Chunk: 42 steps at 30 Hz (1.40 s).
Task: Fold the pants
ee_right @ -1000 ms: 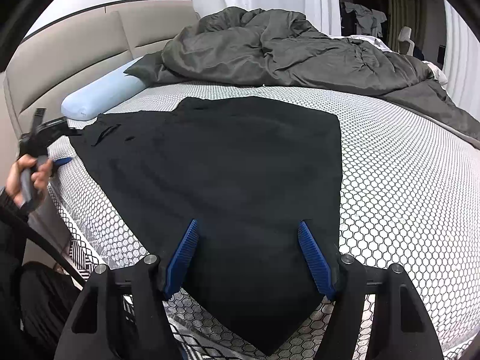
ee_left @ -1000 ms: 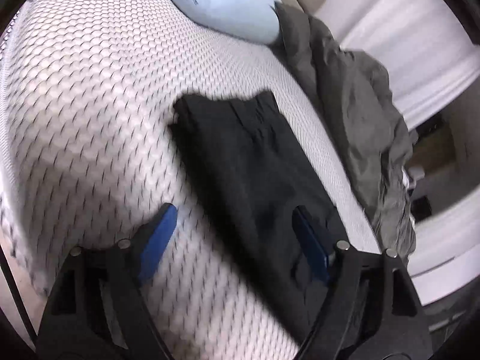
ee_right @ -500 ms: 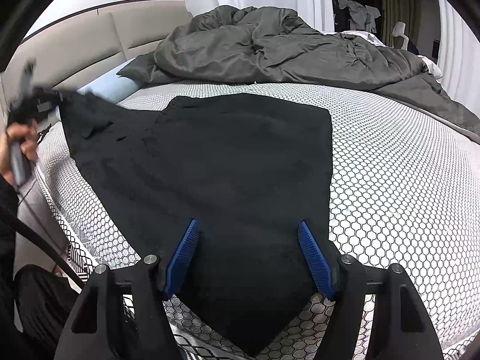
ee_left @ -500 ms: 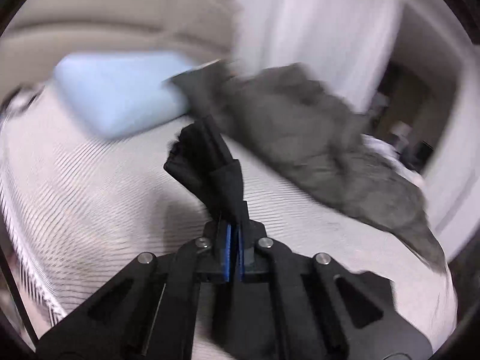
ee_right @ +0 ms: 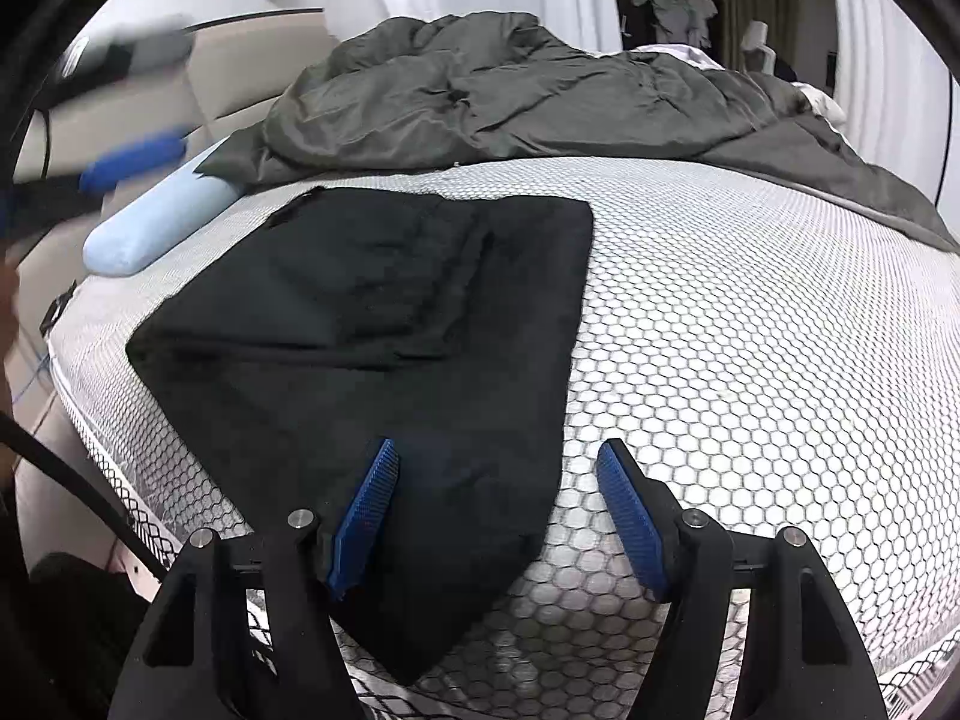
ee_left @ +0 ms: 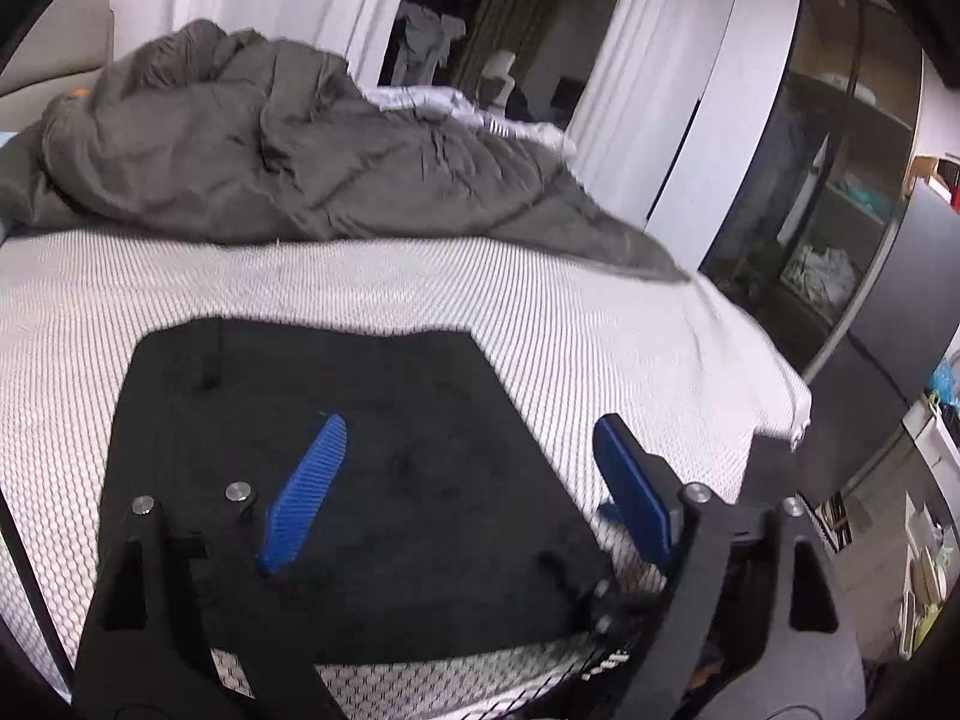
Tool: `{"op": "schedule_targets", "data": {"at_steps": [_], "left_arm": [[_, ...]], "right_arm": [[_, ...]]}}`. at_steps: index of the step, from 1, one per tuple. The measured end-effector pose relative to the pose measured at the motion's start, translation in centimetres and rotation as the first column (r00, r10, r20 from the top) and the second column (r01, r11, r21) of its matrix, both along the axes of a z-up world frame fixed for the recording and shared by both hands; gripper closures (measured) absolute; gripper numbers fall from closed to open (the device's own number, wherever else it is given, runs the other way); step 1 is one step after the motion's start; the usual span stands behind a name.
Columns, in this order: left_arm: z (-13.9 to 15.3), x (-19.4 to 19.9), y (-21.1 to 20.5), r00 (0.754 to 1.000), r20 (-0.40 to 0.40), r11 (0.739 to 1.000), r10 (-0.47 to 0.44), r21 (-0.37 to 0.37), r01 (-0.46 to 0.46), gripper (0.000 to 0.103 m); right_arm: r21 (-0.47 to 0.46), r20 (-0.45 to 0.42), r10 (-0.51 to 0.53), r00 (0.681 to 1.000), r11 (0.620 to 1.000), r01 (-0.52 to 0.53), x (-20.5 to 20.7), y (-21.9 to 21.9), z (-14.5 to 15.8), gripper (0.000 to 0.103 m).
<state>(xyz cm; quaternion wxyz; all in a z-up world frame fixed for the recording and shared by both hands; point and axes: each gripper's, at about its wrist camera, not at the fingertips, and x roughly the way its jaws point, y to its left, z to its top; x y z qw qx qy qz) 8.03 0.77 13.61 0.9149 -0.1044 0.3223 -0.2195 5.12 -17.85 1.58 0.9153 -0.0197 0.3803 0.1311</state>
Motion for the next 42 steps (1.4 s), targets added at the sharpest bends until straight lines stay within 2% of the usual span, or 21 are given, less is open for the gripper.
{"op": "schedule_targets", "data": {"at_steps": [3, 6, 8, 10, 12, 13, 15, 16, 19, 22, 25, 26, 28, 30, 33, 35, 38, 39, 40, 41, 42], "left_arm": [[-1.1, -0.3, 1.4, 0.999, -0.032, 0.999, 0.023, -0.023, -0.024, 0.021], [-1.7, -2.0, 3.0, 0.997, -0.014, 0.996, 0.078, -0.036, -0.079, 0.02], [-1.4, -3.1, 5.4, 0.987, 0.017, 0.987, 0.161, -0.009, -0.161, 0.015], [-2.8, -1.7, 7.6, 0.962, 0.028, 0.961, 0.271, 0.053, -0.272, 0.014], [-5.1, -0.1, 9.3, 0.946, -0.024, 0.946, 0.322, 0.052, -0.321, 0.014], [-6.8, 0.7, 10.0, 0.938, -0.083, 0.942, 0.337, 0.036, -0.335, 0.014], [-9.0, 1.2, 10.6, 0.926, -0.172, 0.941, 0.337, 0.031, -0.337, 0.014], [-9.8, 1.5, 10.7, 0.926, -0.183, 0.944, 0.33, 0.043, -0.328, 0.014], [-10.7, 2.2, 10.1, 0.925, -0.145, 0.932, 0.352, 0.149, -0.331, 0.014], [-11.2, 2.9, 9.3, 0.935, -0.115, 0.927, 0.336, 0.218, -0.306, 0.014], [-11.5, 2.8, 8.6, 0.934, -0.098, 0.913, 0.343, 0.27, -0.307, 0.013], [-11.6, 2.6, 8.5, 0.933, -0.094, 0.909, 0.347, 0.281, -0.309, 0.012], [-11.4, 2.0, 8.3, 0.937, -0.087, 0.909, 0.337, 0.289, -0.3, 0.012], [-10.9, 1.6, 8.2, 0.942, -0.084, 0.913, 0.324, 0.288, -0.289, 0.012], [-11.0, 1.5, 8.8, 0.941, -0.101, 0.921, 0.323, 0.264, -0.288, 0.011], [-11.1, 1.4, 9.1, 0.94, -0.111, 0.923, 0.322, 0.257, -0.286, 0.01], [-11.1, 1.4, 9.3, 0.936, -0.115, 0.921, 0.333, 0.252, -0.297, 0.01], [-11.1, 1.4, 9.4, 0.934, -0.117, 0.921, 0.337, 0.249, -0.301, 0.01], [-11.1, 1.4, 9.4, 0.932, -0.118, 0.919, 0.342, 0.248, -0.306, 0.01], [-11.0, 1.3, 9.4, 0.929, -0.117, 0.916, 0.35, 0.248, -0.314, 0.01], [-11.0, 1.3, 9.6, 0.925, -0.117, 0.913, 0.361, 0.248, -0.324, 0.01]], "right_arm": [[0.013, -0.01, -0.006, 1.0, 1.0, 0.006, 0.2, -0.3, 0.1, 0.032], [0.01, 0.001, 0.006, 1.0, 1.0, -0.006, 0.0, -0.2, 0.2, 0.032], [0.017, 0.011, 0.017, 1.0, 1.0, -0.017, -0.3, -0.2, 0.5, 0.032], [0.035, 0.016, 0.027, 1.0, 0.999, -0.028, -0.7, -0.2, 0.7, 0.032], [0.063, 0.011, 0.041, 0.999, 0.997, -0.042, -0.7, -0.4, 0.9, 0.032], [0.08, 0.005, 0.048, 0.999, 0.996, -0.049, -0.6, -0.3, 0.9, 0.032], [0.107, -0.01, 0.061, 0.998, 0.992, -0.06, -0.2, -0.4, 1.1, 0.032], [0.114, -0.016, 0.072, 0.997, 0.991, -0.069, 0.2, -0.3, 1.3, 0.032], [0.111, -0.011, 0.114, 0.993, 0.987, -0.112, 1.9, 0.7, 2.4, 0.032], [0.106, -0.006, 0.15, 0.989, 0.983, -0.148, 4.9, 2.1, 3.6, 0.032], [0.188, -0.041, 0.169, 0.985, 0.969, -0.158, 8.1, 3.1, 3.6, 0.033], [0.233, -0.066, 0.18, 0.981, 0.959, -0.16, 8.7, 3.2, 3.3, 0.036], [0.309, -0.116, 0.207, 0.971, 0.937, -0.163, 9.4, 3.3, 2.5, 0.05], [0.352, -0.144, 0.226, 0.964, 0.922, -0.163, 9.9, 3.5, 2.2, 0.052], [0.328, -0.163, 0.225, 0.961, 0.931, -0.162, 10.4, 4.2, 1.8, 0.052], [0.351, -0.218, 0.196, 0.956, 0.93, -0.11, 11.7, 4.2, 0.2, 0.052], [0.373, -0.259, 0.167, 0.951, 0.926, -0.061, 12.6, 4.1, -0.4, 0.056], [0.376, -0.252, 0.163, 0.954, 0.925, -0.059, 12.7, 4.0, -0.3, 0.059], [0.38, -0.244, 0.165, 0.956, 0.923, -0.062, 12.8, 4.1, -0.2, 0.069], [0.378, -0.24, 0.162, 0.957, 0.924, -0.062, 12.8, 4.4, -0.1, 0.073], [0.377, -0.229, 0.158, 0.961, 0.924, -0.062, 12.7, 4.5, 0.1, 0.083]]}}
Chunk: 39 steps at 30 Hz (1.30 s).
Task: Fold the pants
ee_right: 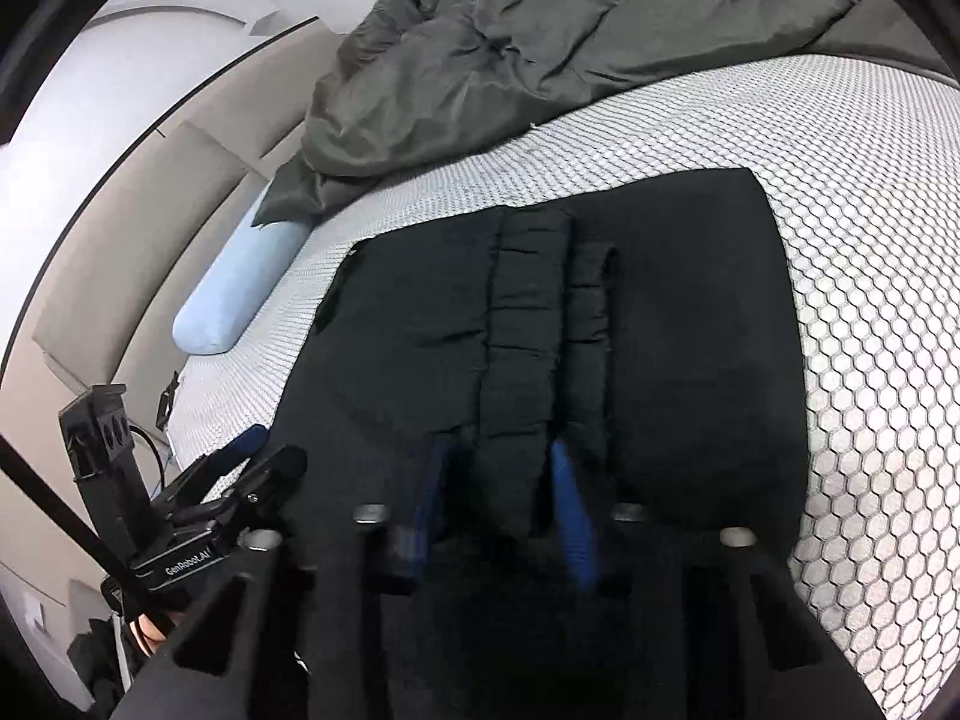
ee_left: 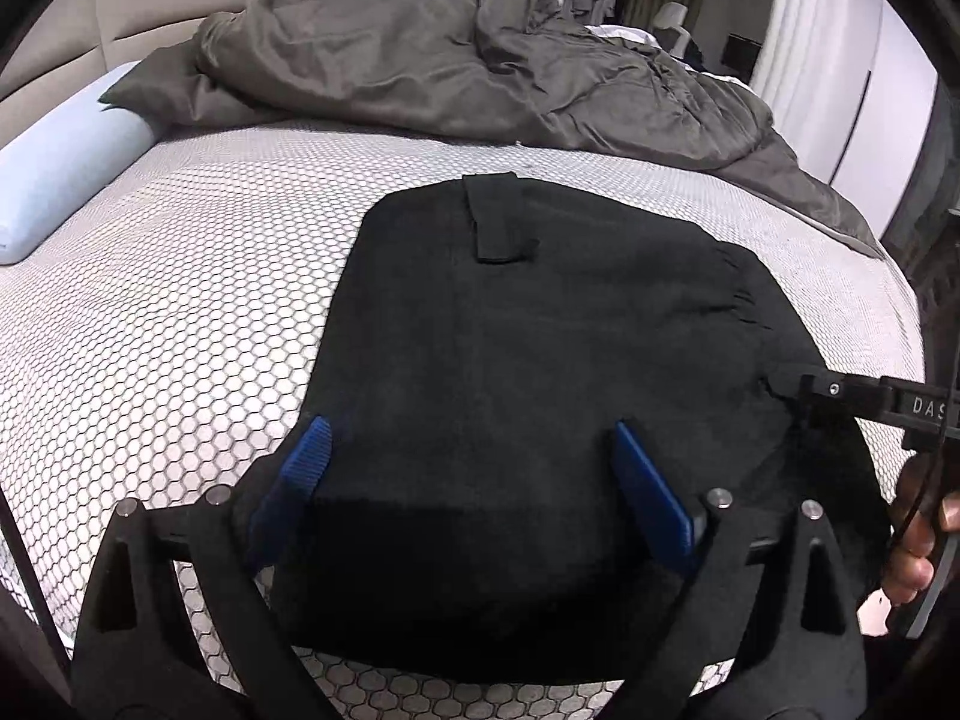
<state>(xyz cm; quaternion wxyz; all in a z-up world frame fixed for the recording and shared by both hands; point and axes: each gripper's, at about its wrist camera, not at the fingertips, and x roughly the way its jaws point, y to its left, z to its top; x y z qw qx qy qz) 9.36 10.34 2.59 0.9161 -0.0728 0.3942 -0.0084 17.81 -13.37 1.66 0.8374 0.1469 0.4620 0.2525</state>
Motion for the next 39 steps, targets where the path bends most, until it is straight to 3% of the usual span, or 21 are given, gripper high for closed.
{"op": "schedule_targets", "data": {"at_steps": [1, 5, 7, 9, 10, 15, 17, 18, 19, 23, 28, 29, 31, 33, 39], "left_arm": [[0.0, 0.0, 0.2, 1.0, -0.001, 1.0, 0.01, -0.007, -0.01, 0.01], [0.4, -0.2, 0.7, 1.0, 0.013, 0.999, 0.024, -0.028, -0.024, 0.01], [0.5, -0.4, 0.8, 1.0, 0.016, 0.999, 0.025, -0.03, -0.025, 0.01], [0.4, -0.3, 0.6, 1.0, 0.008, 1.0, 0.025, -0.018, -0.025, 0.009], [0.3, -0.2, 0.5, 1.0, 0.002, 1.0, 0.024, -0.006, -0.024, 0.009], [0.2, -0.2, 0.6, 1.0, -0.002, 1.0, 0.022, 0.001, -0.022, 0.009], [0.2, -0.2, 1.0, 0.999, -0.008, 0.999, 0.036, -0.016, -0.036, 0.009], [0.2, -0.1, 1.2, 0.999, -0.013, 0.999, 0.039, -0.024, -0.04, 0.009], [0.2, -0.1, 1.4, 0.999, -0.018, 0.998, 0.045, -0.036, -0.046, 0.009], [0.2, -0.1, 2.2, 0.997, -0.029, 0.996, 0.068, -0.055, -0.069, 0.009], [0.0, 0.0, 2.3, 0.997, -0.038, 0.996, 0.069, -0.053, -0.071, 0.009], [-0.1, 0.1, 2.3, 0.997, -0.041, 0.996, 0.07, -0.052, -0.072, 0.009], [-0.2, 0.1, 2.4, 0.996, -0.045, 0.995, 0.08, -0.054, -0.082, 0.009], [0.0, 0.1, 2.7, 0.995, -0.044, 0.994, 0.091, -0.063, -0.093, 0.009], [1.2, -0.6, 3.9, 0.991, -0.007, 0.987, 0.131, -0.096, -0.131, 0.009]], "right_arm": [[0.006, 0.017, 0.0, 1.0, 1.0, 0.0, -0.2, 0.1, 0.3, 0.091], [-0.039, 0.176, -0.021, 0.984, 0.999, 0.029, -2.1, -0.2, 3.1, 0.094], [-0.097, 0.204, -0.009, 0.979, 0.995, 0.03, -2.5, -0.2, 3.3, 0.094], [-0.157, 0.176, -0.014, 0.984, 0.987, 0.042, -2.3, -0.1, 2.3, 0.094], [-0.181, 0.11, -0.028, 0.994, 0.982, 0.048, -1.6, -0.2, 0.9, 0.094], [-0.165, 0.068, -0.045, 0.997, 0.985, 0.056, -1.4, -1.0, 0.3, 0.086], [-0.128, 0.051, -0.041, 0.998, 0.991, 0.047, -1.4, -1.6, 0.5, 0.079], [-0.09, 0.024, -0.038, 0.999, 0.995, 0.04, -1.3, -1.9, 0.3, 0.065], [-0.044, 0.002, -0.039, 0.999, 0.998, 0.039, -1.1, -2.3, 0.0, 0.058], [0.023, -0.067, -0.019, 0.998, 1.0, 0.021, -0.3, -2.7, -0.8, 0.057], [0.055, -0.072, -0.016, 0.997, 0.998, 0.02, 0.8, -2.4, -1.5, 0.055], [0.069, -0.068, -0.015, 0.998, 0.997, 0.02, 1.0, -2.3, -1.5, 0.057], [0.041, -0.034, -0.021, 0.999, 0.999, 0.022, 0.9, -2.2, -1.1, 0.084], [0.079, -0.001, -0.014, 1.0, 0.997, 0.014, 0.4, -2.3, -0.3, 0.092], [0.129, 0.113, -0.002, 0.994, 0.992, -0.013, -3.7, -2.7, 4.6, 0.096]]}}
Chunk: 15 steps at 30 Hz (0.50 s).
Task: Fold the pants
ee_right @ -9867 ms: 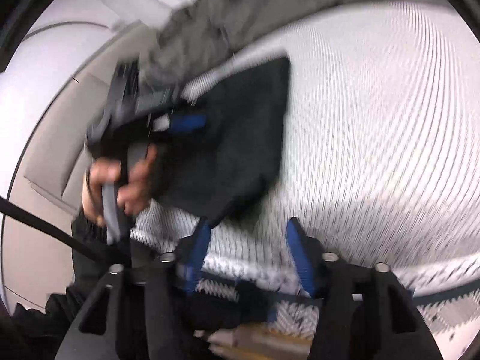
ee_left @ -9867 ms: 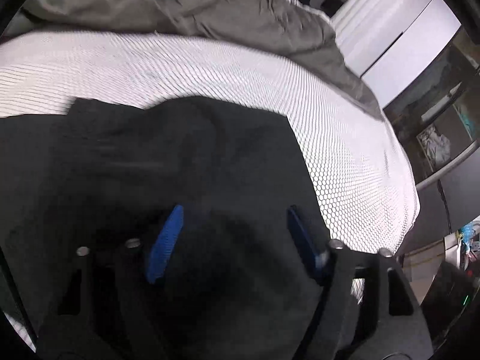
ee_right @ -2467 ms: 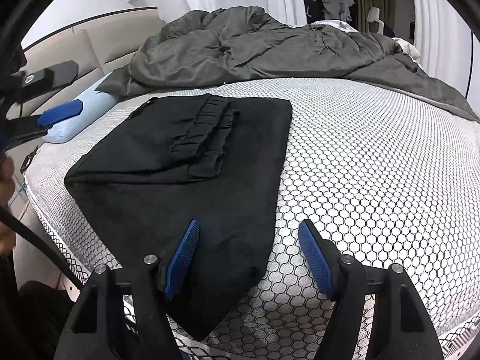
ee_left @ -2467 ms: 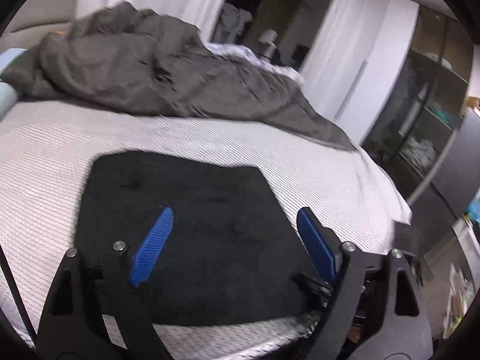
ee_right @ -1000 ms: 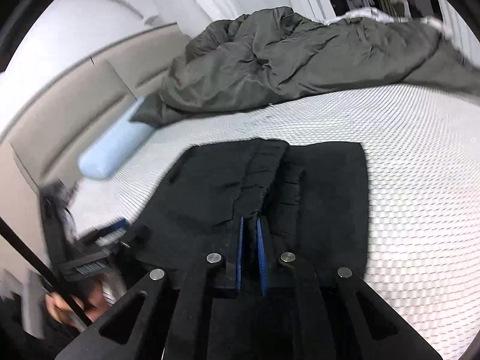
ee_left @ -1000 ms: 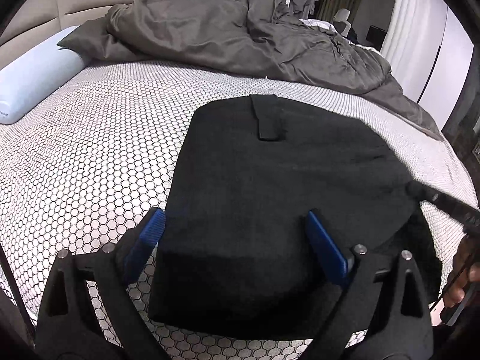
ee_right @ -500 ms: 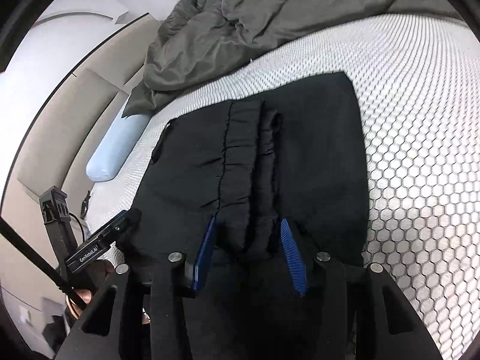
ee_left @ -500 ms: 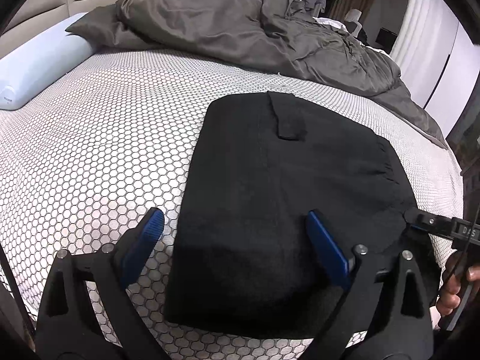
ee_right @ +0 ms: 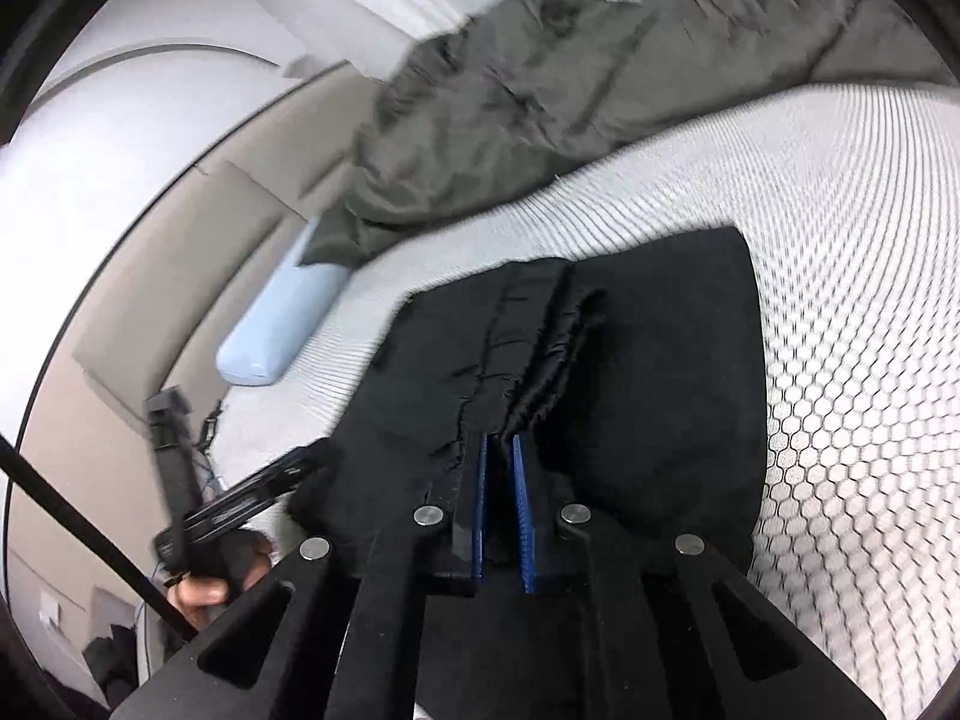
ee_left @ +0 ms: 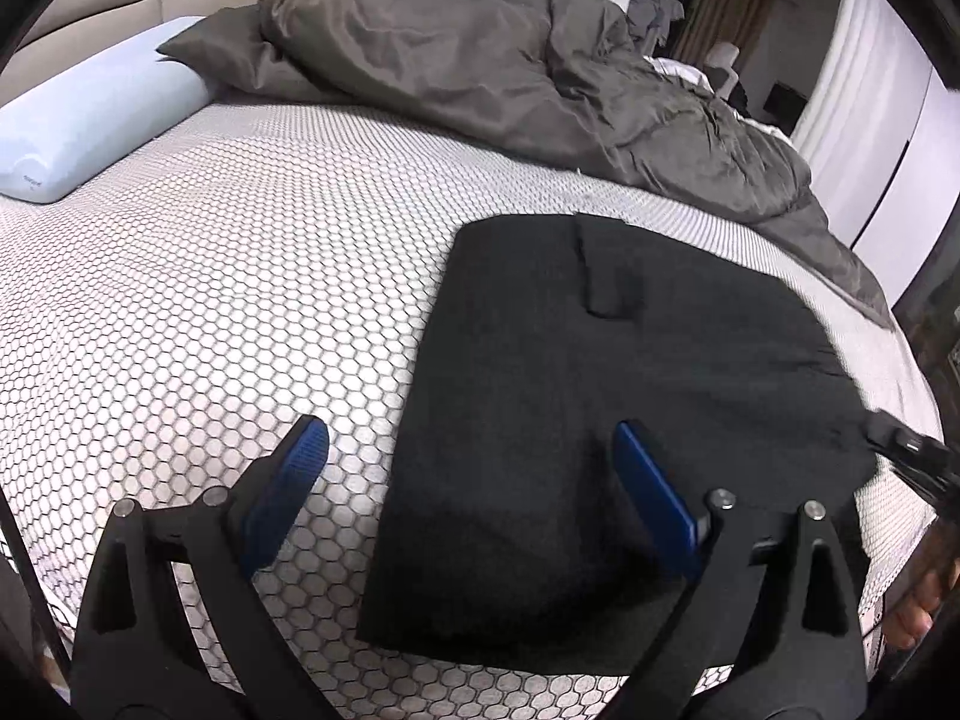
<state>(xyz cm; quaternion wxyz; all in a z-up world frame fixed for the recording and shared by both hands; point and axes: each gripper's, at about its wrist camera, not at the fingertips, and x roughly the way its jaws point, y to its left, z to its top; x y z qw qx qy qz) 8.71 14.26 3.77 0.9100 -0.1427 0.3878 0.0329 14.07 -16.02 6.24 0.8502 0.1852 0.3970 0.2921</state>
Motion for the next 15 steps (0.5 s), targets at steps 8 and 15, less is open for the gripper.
{"op": "schedule_targets", "data": {"at_steps": [8, 15], "left_arm": [[0.9, -0.4, 1.2, 0.999, 0.017, 0.999, 0.041, -0.03, -0.04, 0.009], [0.5, -0.2, -0.1, 1.0, -0.011, 1.0, 0.009, -0.017, -0.009, 0.009]], "right_arm": [[-0.099, -0.035, -0.009, 0.999, 0.995, 0.005, -4.3, -0.1, -1.7, 0.1], [-0.043, -0.174, -0.001, 0.985, 0.999, -0.007, -0.6, 0.2, -4.5, 0.049]]}}
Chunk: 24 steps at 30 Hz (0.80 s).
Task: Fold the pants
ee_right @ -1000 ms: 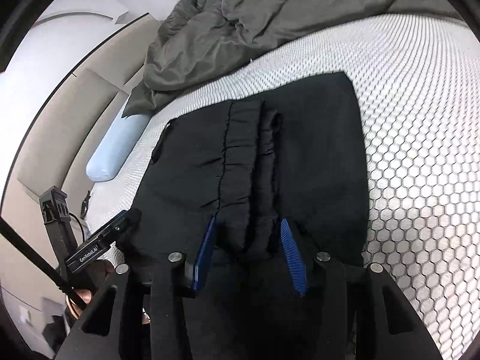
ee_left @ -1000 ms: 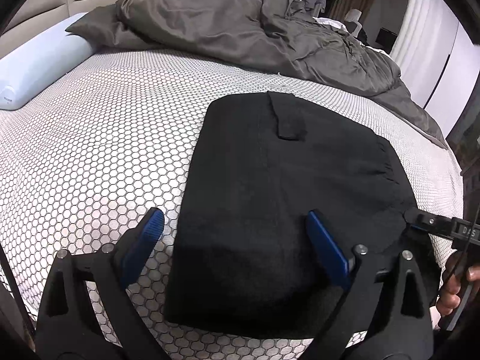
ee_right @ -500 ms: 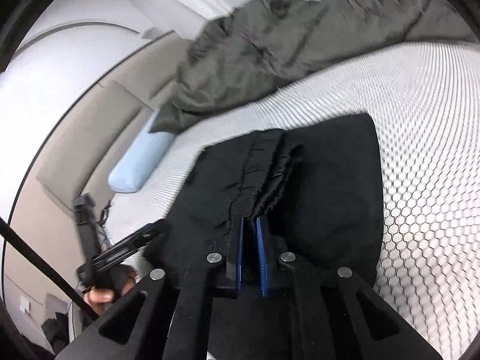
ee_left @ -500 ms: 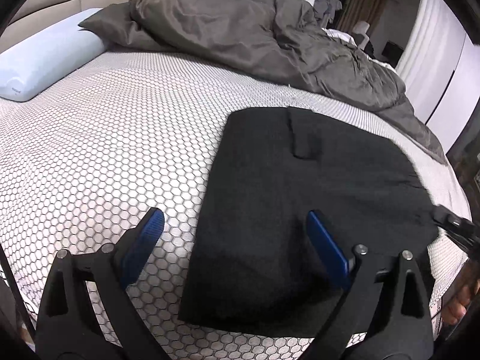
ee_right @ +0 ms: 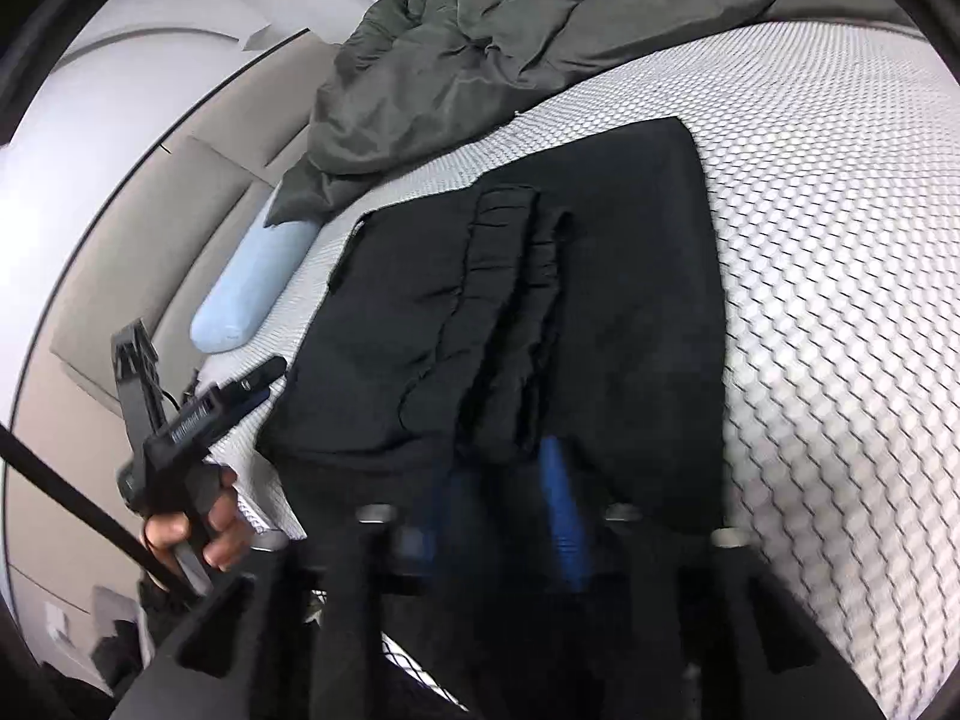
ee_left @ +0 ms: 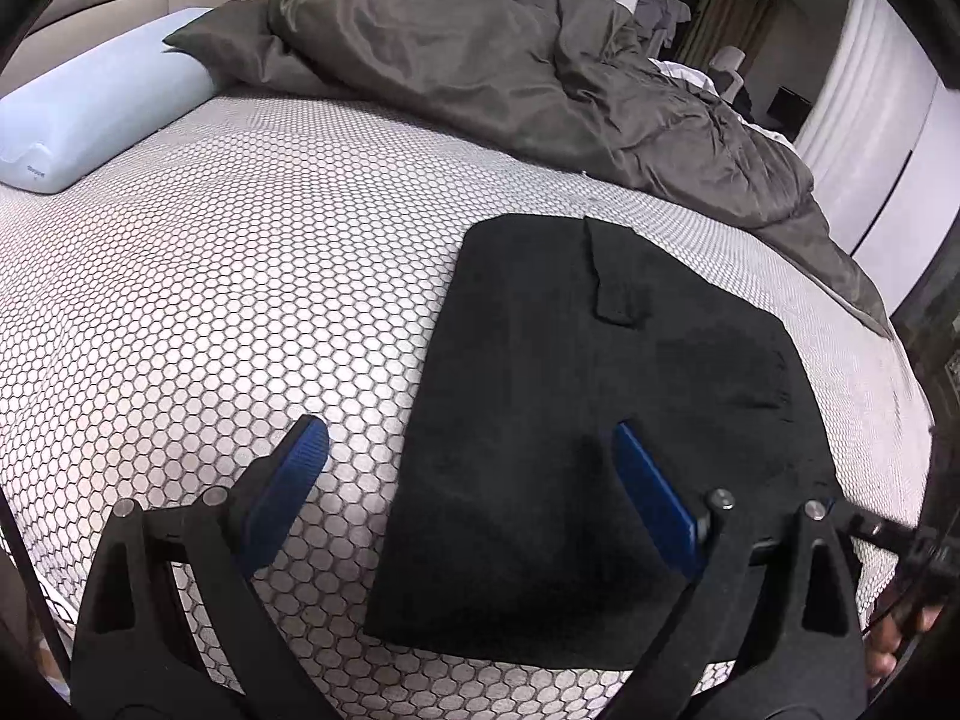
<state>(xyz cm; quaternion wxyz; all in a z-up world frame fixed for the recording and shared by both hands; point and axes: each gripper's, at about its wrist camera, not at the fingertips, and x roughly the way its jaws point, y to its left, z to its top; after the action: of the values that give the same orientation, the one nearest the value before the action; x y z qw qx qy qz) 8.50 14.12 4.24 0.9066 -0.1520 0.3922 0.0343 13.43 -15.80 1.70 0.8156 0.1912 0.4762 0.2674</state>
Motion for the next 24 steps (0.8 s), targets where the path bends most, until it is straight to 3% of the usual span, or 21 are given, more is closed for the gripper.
{"op": "schedule_targets", "data": {"at_steps": [4, 11, 13, 14, 15, 18, 22, 24], "left_arm": [[-0.1, -0.3, -0.4, 1.0, 0.0, 1.0, -0.017, 0.001, 0.017, 0.009], [-0.7, -0.2, 0.1, 1.0, -0.015, 0.999, -0.01, -0.035, 0.01, 0.009], [-1.0, -0.1, 0.5, 1.0, -0.028, 0.999, 0.004, -0.051, -0.005, 0.009], [-1.1, -0.1, 0.7, 0.999, -0.031, 0.998, 0.006, -0.058, -0.008, 0.009], [-1.1, -0.2, 0.8, 1.0, -0.03, 0.998, 0.008, -0.064, -0.01, 0.009], [-1.1, -0.2, 1.0, 0.999, -0.026, 0.997, 0.021, -0.072, -0.023, 0.009], [-1.1, 0.1, 0.8, 0.999, -0.028, 0.997, 0.021, -0.075, -0.023, 0.009], [-1.3, 0.2, 0.7, 0.999, -0.035, 0.997, 0.016, -0.072, -0.019, 0.009]], "right_arm": [[-0.026, 0.025, -0.01, 1.0, 1.0, 0.01, 1.1, 1.2, 0.2, 0.034], [-0.007, -0.008, 0.015, 1.0, 1.0, -0.015, 3.2, 1.7, -1.2, 0.028], [0.017, 0.001, 0.021, 1.0, 1.0, -0.021, 3.2, 1.8, -1.0, 0.029], [0.041, 0.011, 0.039, 0.999, 0.998, -0.04, 2.9, 2.0, -0.7, 0.034], [0.057, 0.023, 0.051, 0.998, 0.997, -0.052, 2.5, 2.1, -0.2, 0.044], [0.11, 0.049, 0.08, 0.996, 0.99, -0.085, 1.7, 2.0, 0.8, 0.045], [0.063, -0.051, 0.069, 0.996, 0.996, -0.066, 2.4, 2.2, -1.6, 0.046], [0.059, -0.043, 0.069, 0.997, 0.996, -0.066, 2.5, 2.5, -1.6, 0.046]]}}
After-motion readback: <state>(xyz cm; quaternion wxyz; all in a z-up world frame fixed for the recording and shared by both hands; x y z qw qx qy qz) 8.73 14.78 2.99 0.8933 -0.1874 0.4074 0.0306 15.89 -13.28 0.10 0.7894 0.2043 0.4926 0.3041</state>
